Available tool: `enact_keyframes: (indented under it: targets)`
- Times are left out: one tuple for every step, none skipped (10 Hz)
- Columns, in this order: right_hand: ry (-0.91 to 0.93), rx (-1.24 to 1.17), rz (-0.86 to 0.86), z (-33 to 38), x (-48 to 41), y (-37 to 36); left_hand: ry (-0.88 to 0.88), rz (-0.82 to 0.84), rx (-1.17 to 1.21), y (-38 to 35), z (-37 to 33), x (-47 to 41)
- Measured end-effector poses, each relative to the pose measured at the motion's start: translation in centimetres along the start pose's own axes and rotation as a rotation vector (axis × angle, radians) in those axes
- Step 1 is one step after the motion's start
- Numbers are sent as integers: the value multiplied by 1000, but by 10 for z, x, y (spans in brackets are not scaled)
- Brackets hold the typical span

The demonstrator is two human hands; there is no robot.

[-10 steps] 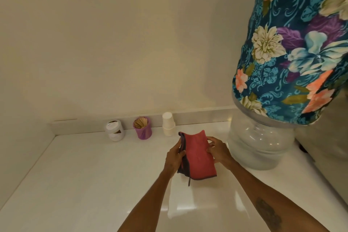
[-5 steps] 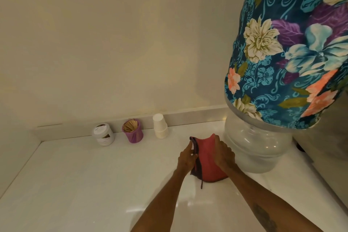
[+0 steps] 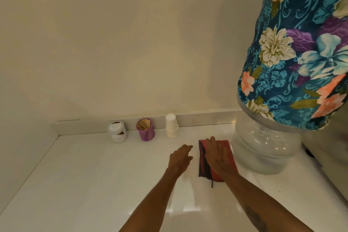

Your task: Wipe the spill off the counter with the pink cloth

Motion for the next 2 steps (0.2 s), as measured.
enact_keyframes:
  targets:
    - [-13,-179,10,23,-11,16,-64,-124,-43,25,8,6]
    - [-63,-198,-8,47,-21,30,-54,-190,-63,47,24,14]
Point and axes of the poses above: each hand's wrist, its own x-axis away from the middle knuckle, its own y-axis out of the back of the hand, z = x × y, the point moved 4 cm from there along -x, towards the middle knuckle, and after that the axes turned 8 degrees about -z, right-handed, at the moved point
